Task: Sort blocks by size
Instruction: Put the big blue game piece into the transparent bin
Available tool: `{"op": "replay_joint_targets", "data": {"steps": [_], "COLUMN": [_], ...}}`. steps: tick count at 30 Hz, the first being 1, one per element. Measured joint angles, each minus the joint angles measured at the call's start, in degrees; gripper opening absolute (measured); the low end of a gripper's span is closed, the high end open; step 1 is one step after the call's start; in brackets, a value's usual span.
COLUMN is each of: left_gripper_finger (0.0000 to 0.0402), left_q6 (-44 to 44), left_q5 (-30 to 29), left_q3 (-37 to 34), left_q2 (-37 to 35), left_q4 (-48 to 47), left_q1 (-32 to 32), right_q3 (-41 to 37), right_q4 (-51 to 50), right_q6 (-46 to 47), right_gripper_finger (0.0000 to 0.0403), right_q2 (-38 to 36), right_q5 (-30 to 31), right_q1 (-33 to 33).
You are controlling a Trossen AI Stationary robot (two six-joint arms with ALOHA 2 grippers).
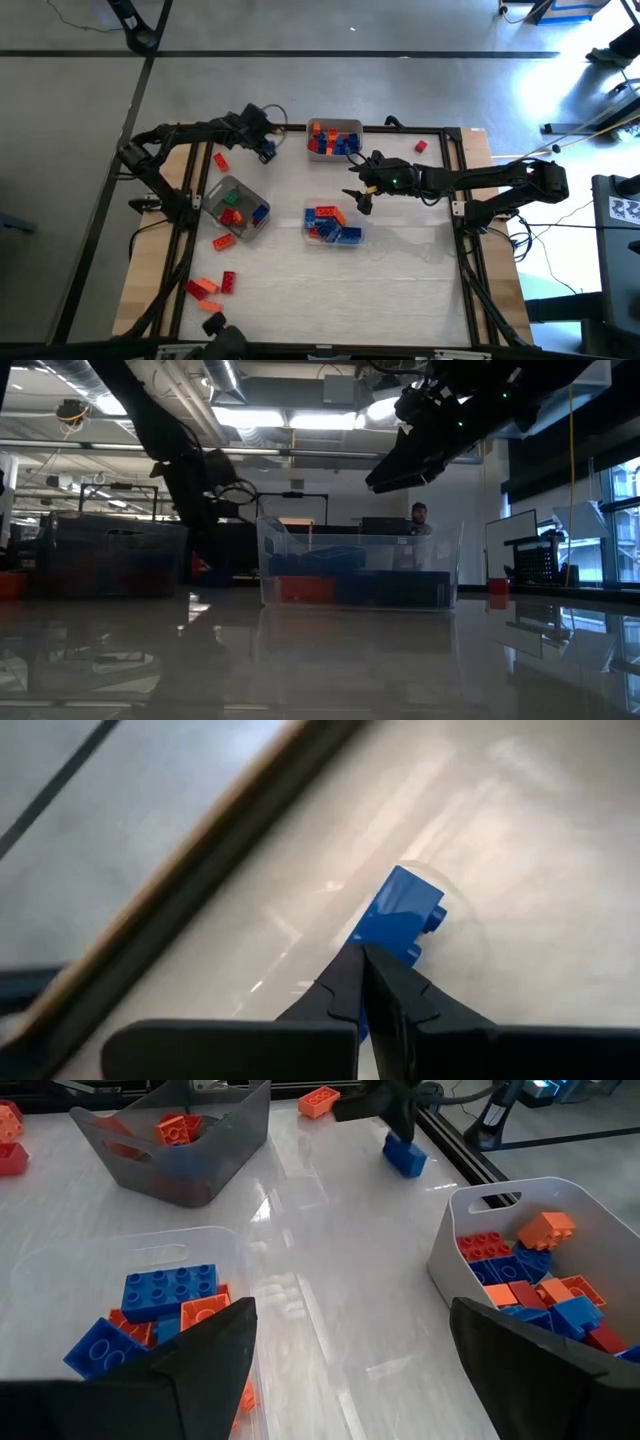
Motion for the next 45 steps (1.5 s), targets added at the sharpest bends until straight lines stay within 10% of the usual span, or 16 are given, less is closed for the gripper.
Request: {"op": "replay_joint_targets", "data": {"steps": [21,34,45], "left_gripper_finger": [0.0010,0.0206,0.0239], "left_q6": [-1.41,1.45,2.87], "left_q5": [1.23,2.83,8.29], "left_q3": [4.15,2.72,0.97], "left_q2": [-8.99,-10.29,-2.64], "left_q4": [-6.27,-9.66,-5.85], "left_q1": [-14.52,-11.41,-9.03], "right_q3": [0.00,0.00,0.00], "right_q4": [-0.11,-0.11,-0.11], "right_q6": [0.00,0.00,0.00], "right_gripper_finger": [0.0331,0.0331,0.0331], "right_q2": [0.00,0.00,0.02], "right_q5": [0.00,-0.02,-0.04], "right_q1": [0.00,0.00,0.00]}}
